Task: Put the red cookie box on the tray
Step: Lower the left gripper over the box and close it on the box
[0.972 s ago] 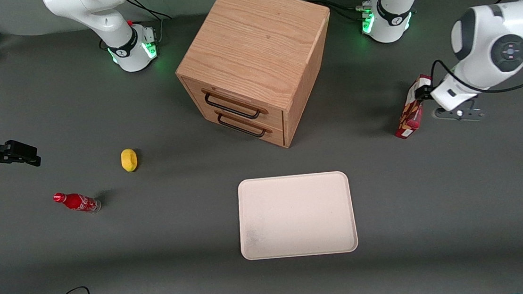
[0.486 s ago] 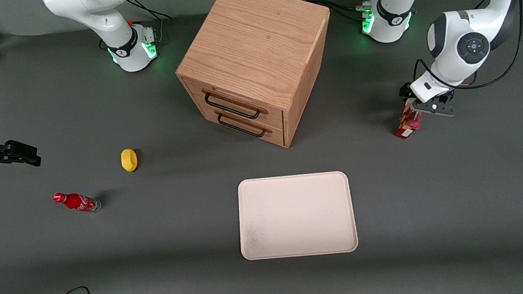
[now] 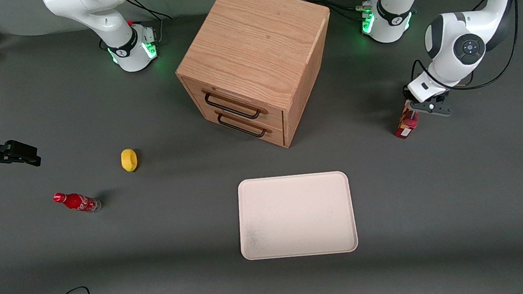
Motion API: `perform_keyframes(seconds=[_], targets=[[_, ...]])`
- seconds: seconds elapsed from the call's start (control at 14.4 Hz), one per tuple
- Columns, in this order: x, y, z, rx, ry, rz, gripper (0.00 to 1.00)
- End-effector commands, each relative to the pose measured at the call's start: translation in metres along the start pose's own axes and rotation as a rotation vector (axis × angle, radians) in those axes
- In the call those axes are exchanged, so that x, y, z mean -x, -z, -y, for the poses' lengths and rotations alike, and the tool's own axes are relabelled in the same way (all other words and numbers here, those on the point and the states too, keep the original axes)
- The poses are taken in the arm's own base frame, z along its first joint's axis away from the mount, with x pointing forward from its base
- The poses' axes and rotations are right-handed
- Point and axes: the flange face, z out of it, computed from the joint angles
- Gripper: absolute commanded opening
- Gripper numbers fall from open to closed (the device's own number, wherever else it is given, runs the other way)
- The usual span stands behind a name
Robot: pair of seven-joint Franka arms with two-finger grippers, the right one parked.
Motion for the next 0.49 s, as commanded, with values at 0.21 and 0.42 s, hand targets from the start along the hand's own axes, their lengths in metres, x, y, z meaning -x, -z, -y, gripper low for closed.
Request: perform_keyframes(seconds=[0.21,0.42], targets=[[-0.045,0.075,0.017,-0.002,0.013,0.038,0.0],[-0.083,0.129,0.021,0.063,0.052,0.042,0.0]])
